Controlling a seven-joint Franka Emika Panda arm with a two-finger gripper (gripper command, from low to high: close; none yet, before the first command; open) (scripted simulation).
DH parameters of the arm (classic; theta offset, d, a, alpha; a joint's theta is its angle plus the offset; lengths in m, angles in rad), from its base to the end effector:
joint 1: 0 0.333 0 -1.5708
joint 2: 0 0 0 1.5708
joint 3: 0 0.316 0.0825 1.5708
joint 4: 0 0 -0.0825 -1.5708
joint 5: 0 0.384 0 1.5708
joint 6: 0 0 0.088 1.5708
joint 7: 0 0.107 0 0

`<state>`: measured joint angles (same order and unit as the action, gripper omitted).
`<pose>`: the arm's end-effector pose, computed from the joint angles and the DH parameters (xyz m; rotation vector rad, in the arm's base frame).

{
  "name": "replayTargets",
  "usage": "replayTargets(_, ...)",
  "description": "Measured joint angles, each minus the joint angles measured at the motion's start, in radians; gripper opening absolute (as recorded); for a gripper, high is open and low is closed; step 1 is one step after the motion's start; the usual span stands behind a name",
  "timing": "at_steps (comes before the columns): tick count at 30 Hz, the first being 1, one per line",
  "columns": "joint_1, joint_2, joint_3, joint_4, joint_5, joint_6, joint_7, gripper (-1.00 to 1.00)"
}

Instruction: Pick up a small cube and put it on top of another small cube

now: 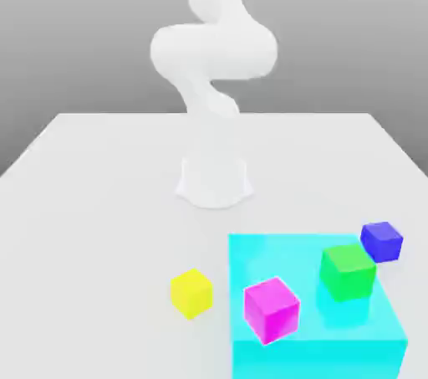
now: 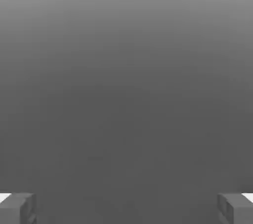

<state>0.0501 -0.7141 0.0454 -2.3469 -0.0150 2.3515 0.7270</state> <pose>0.3784 0.0416 0.6614 -2.6034 0.8409 -0.9675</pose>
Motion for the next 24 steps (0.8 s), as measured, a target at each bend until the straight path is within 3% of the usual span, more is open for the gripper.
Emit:
replayTargets(11,0.266,0.415,0.177,-0.217,-0.077,0.244,-0.341,0.0)
replayTargets(20,0.489,0.736,0.334,-0.391,-0.072,0.44,-0.661,0.0)
replayTargets(24,0.528,0.856,0.3,-0.395,-0.16,0.527,-0.635,0.0)
